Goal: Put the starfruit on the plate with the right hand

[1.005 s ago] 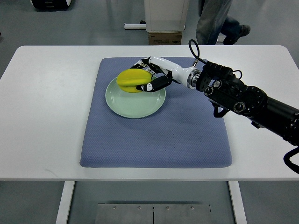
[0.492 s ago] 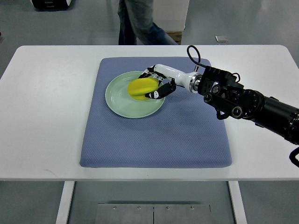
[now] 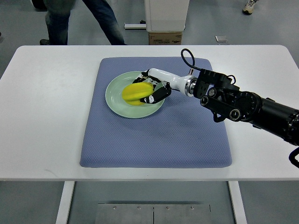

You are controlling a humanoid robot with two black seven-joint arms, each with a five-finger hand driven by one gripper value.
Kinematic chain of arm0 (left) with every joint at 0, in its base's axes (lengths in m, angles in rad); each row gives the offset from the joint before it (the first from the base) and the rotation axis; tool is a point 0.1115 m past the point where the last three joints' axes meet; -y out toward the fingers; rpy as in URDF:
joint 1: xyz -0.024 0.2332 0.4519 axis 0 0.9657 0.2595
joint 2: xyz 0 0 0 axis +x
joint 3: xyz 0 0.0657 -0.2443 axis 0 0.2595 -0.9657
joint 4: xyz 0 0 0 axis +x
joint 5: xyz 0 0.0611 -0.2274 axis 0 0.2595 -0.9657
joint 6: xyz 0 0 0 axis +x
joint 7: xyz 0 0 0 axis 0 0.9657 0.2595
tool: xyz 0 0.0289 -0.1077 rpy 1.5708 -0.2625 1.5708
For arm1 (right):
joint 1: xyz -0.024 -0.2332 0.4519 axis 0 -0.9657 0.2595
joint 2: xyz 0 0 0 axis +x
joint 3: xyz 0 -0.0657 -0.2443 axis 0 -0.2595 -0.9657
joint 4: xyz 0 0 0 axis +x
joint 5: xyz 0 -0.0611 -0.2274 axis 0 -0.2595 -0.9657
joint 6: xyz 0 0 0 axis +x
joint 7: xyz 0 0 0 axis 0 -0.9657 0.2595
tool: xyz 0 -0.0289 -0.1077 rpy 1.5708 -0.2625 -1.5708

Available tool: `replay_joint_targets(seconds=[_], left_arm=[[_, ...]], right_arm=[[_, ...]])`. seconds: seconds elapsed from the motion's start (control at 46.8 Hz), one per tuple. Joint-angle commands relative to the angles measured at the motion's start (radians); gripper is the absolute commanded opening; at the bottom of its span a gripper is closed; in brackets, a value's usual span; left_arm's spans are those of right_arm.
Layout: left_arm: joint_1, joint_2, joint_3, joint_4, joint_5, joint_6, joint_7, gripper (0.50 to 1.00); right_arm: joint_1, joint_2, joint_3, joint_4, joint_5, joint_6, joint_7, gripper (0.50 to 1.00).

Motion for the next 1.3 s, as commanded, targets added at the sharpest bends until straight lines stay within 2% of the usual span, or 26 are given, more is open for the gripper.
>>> replay_joint_targets(seconds=[0.0,0.021,0.064,0.107,0.342,0.876,1.069,1.283], left_arm=[[0.0,0.0,0.001,0.0,0.0,0.0,0.0,1.0],[0.0,0.0,-0.001,0.0,0.0,0.0,0.0,1.0],[0.0,0.0,0.001,0.0,0.0,0.0,0.0,1.0],[0.0,0.0,-0.001,0.0,0.0,0.0,0.0,1.0],[0.0,0.0,0.001,0.0,0.0,0.0,0.0,1.0],[0.0,0.0,0.001,0.0,0.0,0.0,0.0,1.0],[0.0,0.0,0.001,0.0,0.0,0.0,0.0,1.0],[0.0,0.0,0.001,0.0,0.0,0.0,0.0,1.0]], right_arm=[[0.0,0.0,0.008,0.002,0.01,-0.003,-0.001,0.838],[-0.002,0.0,0.009,0.003,0.012,-0.007,-0.001,0.894],[-0.002,0.0,0.011,0.009,0.021,-0.011,-0.001,0.972],[-0.002,0.0,0.011,0.012,0.036,-0.019,-0.001,0.991],[-0.006,0.0,0.023,0.009,0.068,-0.02,-0.001,1.0],[-0.094,0.0,0.302,-0.032,0.217,-0.023,-0.021,0.998],[-0.149,0.0,0.422,-0.175,0.326,-0.083,-0.025,0.998],[-0.184,-0.009,0.44,-0.212,0.446,-0.169,-0.027,1.0]])
